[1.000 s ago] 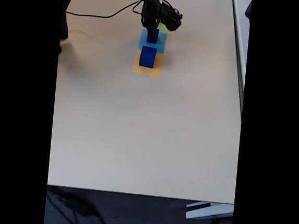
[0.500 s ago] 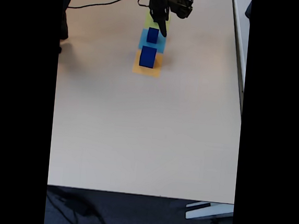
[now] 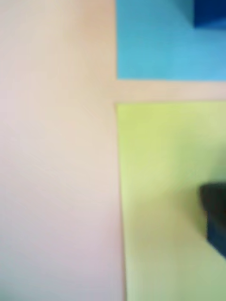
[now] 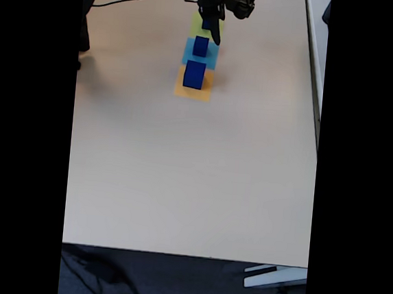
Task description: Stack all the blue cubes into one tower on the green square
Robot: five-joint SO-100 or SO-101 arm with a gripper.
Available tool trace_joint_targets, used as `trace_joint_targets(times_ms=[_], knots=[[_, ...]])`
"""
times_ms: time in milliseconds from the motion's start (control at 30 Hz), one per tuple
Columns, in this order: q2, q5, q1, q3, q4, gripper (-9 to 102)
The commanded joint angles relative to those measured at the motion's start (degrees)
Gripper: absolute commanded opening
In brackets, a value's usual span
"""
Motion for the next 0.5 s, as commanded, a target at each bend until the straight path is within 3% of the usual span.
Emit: trace_joint_targets(times_ms=[0, 467], knots=[[-0.7, 1.93, -1.32, -7.03, -0.18, 40], [-4.31, 5.36, -5.27, -17.67, 0.18, 43]])
